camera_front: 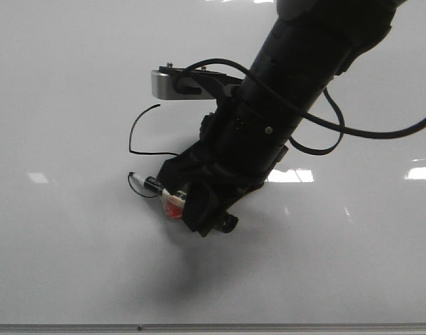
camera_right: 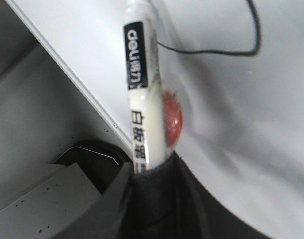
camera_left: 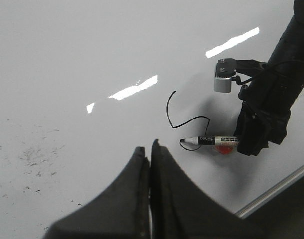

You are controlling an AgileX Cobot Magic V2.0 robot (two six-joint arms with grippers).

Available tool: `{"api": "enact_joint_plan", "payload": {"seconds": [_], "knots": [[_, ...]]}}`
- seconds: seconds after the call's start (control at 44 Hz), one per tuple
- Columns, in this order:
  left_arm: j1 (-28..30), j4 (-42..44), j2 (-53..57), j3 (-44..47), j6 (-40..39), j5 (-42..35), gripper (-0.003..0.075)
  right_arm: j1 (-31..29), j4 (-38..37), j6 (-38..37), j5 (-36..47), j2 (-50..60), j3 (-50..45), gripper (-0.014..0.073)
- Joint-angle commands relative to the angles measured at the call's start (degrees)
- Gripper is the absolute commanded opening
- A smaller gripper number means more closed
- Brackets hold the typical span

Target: Write number 8 on whiteboard

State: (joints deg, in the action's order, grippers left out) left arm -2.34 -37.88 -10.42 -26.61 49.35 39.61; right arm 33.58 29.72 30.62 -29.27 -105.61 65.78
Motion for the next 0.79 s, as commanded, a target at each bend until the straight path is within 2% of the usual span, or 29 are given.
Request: {"api": "enact_joint_plan", "payload": {"seconds": [0.0, 0.25, 0.454, 0.613, 0.772], "knots": [[-0.03, -2.25, -0.62, -1.29, -0.49, -3.92, -0.0019, -2.47, 0.37, -1.49, 1.5, 4.44, 1.65, -0.0059], [-0.03, -2.25, -0.62, -1.29, -0.49, -3.92, -0.0019, -5.76, -0.7, -1.49, 0.79, 7.84, 2.89, -0.0059], [-0.03, -2.25, -0.62, -1.29, -0.49, -3.92, -0.0019, -5.29, -0.67, -1.49, 0.77, 6.94, 6.92, -0.0059], [-0.03, -2.25, -0.62, -1.29, -0.49, -3.92, -0.0019, -5.02, -0.86, -1.23, -3.11, 7.62, 8.42, -0.0059], [-0.03, -5.91, -0.76, -1.42, -0.49, -4.03, -0.0019, -1.8, -6.26, 1.4, -6.56, 12.53, 8.7, -0.0059]]}}
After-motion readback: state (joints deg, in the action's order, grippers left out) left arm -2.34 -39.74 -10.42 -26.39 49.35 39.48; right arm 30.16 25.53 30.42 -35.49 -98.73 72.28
